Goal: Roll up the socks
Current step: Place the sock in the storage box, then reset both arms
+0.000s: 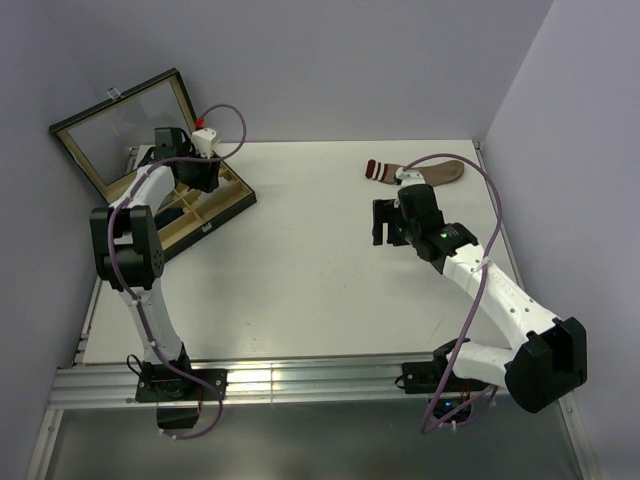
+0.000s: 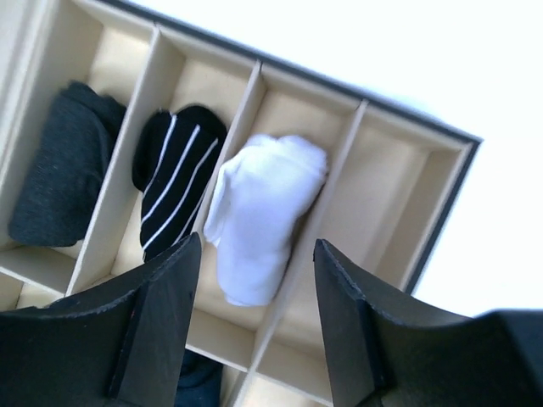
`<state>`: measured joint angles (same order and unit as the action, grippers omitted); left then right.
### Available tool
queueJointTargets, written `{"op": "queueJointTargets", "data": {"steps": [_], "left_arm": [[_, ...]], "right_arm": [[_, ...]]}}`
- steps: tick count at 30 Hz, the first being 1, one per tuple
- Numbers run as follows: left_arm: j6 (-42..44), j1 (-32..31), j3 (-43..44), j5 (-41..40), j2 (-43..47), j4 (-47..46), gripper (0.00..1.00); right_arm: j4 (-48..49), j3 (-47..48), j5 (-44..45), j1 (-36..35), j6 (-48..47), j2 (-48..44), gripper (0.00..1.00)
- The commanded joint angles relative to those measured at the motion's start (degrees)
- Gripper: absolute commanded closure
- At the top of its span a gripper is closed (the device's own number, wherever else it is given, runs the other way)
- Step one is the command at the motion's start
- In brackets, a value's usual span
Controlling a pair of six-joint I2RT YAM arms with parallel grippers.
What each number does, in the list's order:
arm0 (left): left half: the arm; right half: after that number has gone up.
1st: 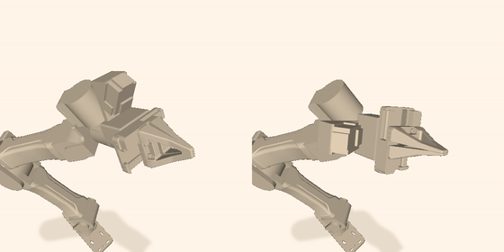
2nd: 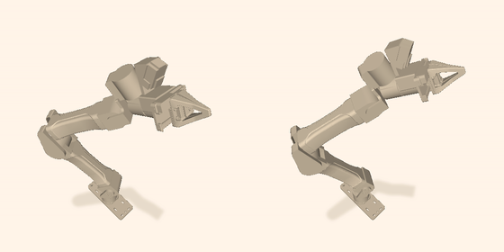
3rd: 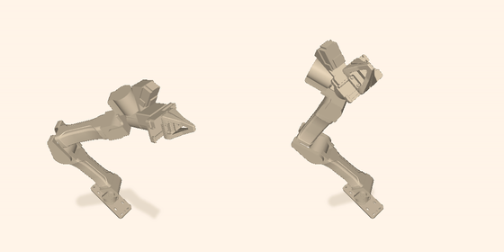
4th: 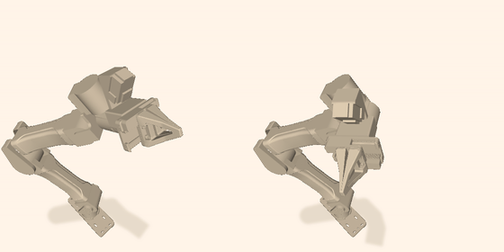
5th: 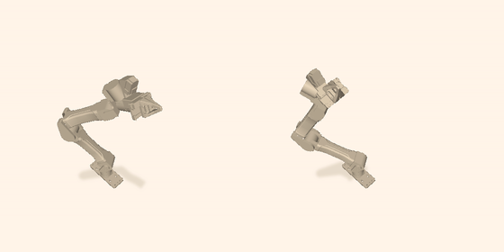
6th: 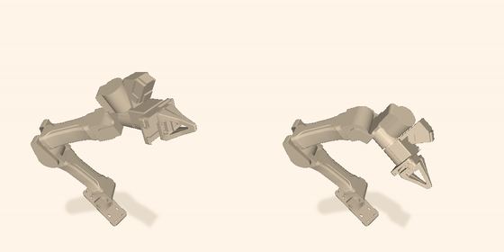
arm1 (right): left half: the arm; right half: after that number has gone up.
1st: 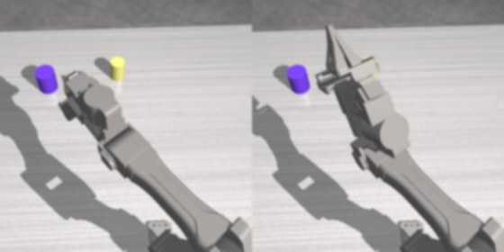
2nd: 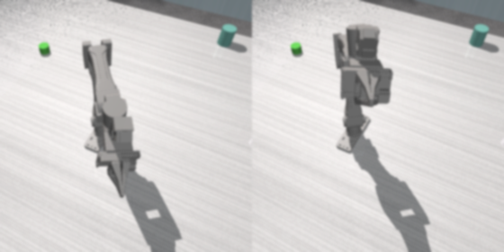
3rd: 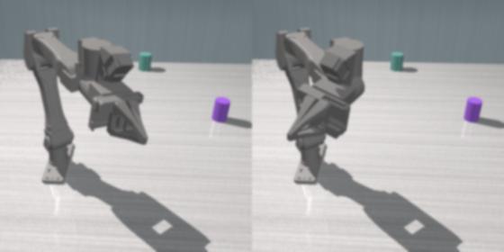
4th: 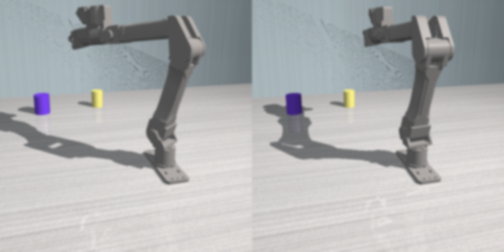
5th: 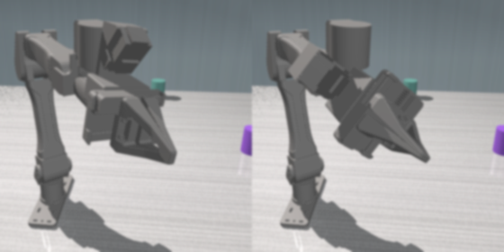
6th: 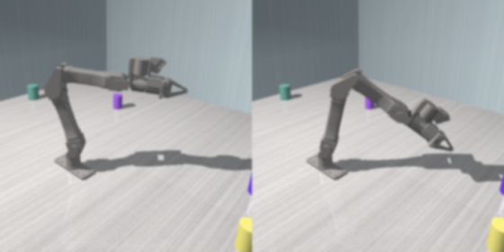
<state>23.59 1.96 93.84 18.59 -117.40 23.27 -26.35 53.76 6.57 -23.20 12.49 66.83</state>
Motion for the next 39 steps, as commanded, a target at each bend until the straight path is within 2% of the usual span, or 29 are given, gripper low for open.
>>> {"op": "queueJointTargets", "data": {"steps": [1, 3, 6, 8, 9, 11, 12, 14, 15, 18, 19, 24, 27, 29, 33, 39], "left_arm": [[-6.43, -0.29, -2.34, 3.65, 6.29, -7.08, 0.38], [-9.69, -0.29, -4.98, 3.13, 8.23, -12.26, 0.36], [-18.98, -0.29, -7.79, 0.14, 14.89, -16.83, 0.34], [-22.17, -0.37, -10.07, -5.37, 18.68, -18.43, 0.33], [-26.97, -0.29, -10.87, -8.02, 22.79, -19.30, 0.33], [-30.35, -0.29, -11.31, -12.85, 26.94, -17.39, 0.32], [-33.06, -0.37, -11.40, -18.10, 31.23, -14.68, 0.31], [-35.19, -0.37, -12.71, -22.09, 35.99, -12.20, 0.29], [-37.02, -0.29, -13.50, -25.59, 41.15, -10.71, 0.28], [-41.07, -0.29, -16.49, -28.78, 51.52, -8.07, 0.21], [-41.78, -0.37, -17.02, -29.22, 53.92, -5.89, 0.17], [-43.28, -0.29, -18.70, -29.75, 67.71, 2.03, 0.10], [-41.71, -0.55, -18.00, -33.34, 73.78, 8.01, 0.06], [-41.53, -1.43, -17.12, -38.96, 76.70, 11.35, 0.03], [-41.26, -5.38, -16.76, -44.60, 84.07, 13.99, 0.02], [-41.26, -7.76, -15.80, -50.74, 88.66, 15.75, 0.01]], "right_arm": [[-0.10, 3.28, 0.81, 0.35, -0.45, -1.79, 0.17], [-0.46, 3.72, 1.60, 0.35, -0.27, -2.75, 0.16], [-1.77, 4.60, 3.79, 0.35, 0.60, -4.85, 0.16], [-2.65, 5.21, 5.29, 0.35, 1.30, -6.44, 0.16], [-3.70, 6.17, 6.69, 0.35, 2.00, -7.84, 0.15], [-4.67, 7.23, 8.19, 0.35, 2.80, -9.43, 0.15], [-5.37, 8.46, 8.89, 0.35, 3.32, -10.31, 0.15], [-7.39, 9.61, 10.92, 0.35, 4.91, -12.68, 0.14], [-8.79, 10.92, 11.27, 0.35, 5.69, -13.47, 0.13], [-10.99, 13.03, 10.57, 0.35, 6.75, -16.55, 0.10], [-11.53, 13.56, 10.31, 0.35, 7.02, -17.42, 0.09], [-14.43, 15.06, 13.11, 0.44, 7.11, -23.66, 0.06], [-14.08, 13.40, 15.58, 0.35, 6.32, -28.41, 0.04], [-13.82, 12.34, 16.89, 0.35, 5.36, -30.96, 0.04], [-13.55, 10.85, 20.75, 0.35, 2.11, -38.33, 0.01], [-12.76, 8.74, 24.10, 0.35, -0.89, -46.16, 0.00]]}}
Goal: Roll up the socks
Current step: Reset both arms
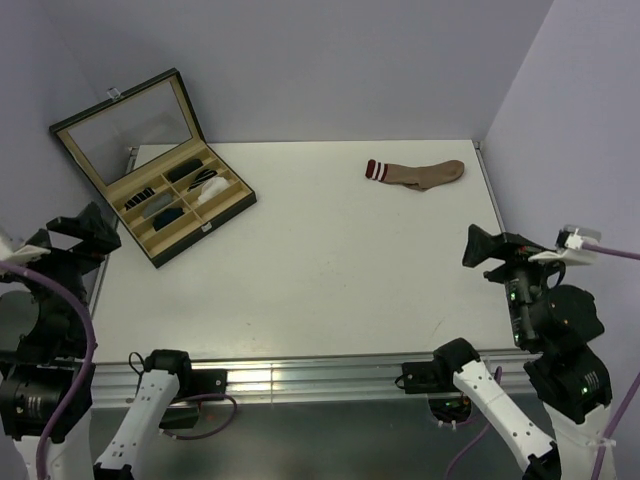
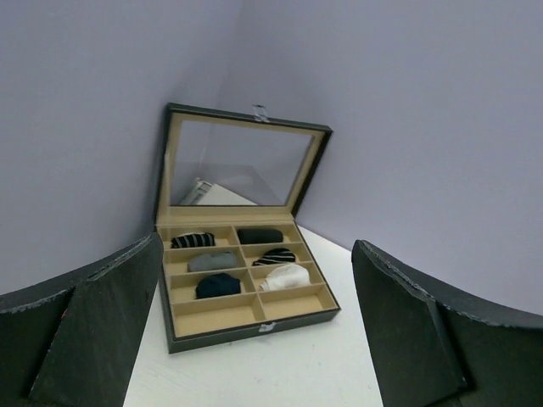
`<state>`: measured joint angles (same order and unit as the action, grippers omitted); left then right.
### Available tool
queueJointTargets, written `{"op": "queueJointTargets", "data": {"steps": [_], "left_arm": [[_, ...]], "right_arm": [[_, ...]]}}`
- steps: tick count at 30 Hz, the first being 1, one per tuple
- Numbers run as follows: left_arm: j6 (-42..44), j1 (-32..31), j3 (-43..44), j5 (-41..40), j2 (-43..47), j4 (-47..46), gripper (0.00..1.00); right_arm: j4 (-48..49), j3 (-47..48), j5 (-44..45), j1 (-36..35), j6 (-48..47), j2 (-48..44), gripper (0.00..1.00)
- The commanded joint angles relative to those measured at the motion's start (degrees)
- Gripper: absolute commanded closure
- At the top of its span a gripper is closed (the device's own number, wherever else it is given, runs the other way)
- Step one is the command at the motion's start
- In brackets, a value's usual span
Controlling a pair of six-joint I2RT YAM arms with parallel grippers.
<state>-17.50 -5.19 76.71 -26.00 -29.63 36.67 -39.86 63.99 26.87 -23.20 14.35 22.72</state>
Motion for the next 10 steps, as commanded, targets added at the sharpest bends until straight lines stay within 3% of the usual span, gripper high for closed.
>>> {"op": "queueJointTargets", "data": {"steps": [1, 10], "left_arm": [[-0.08, -0.70, 1.69, -7.04, 1.15, 2.62, 0.01], [-0.34, -1.84, -2.08, -12.93, 6.86, -1.94, 0.01]], "right_arm": [[0.74, -1.67, 4.06, 0.35, -2.83, -3.81, 0.00], [0.74, -2.99, 6.00, 0.35, -3.19, -8.13, 0.00]]}}
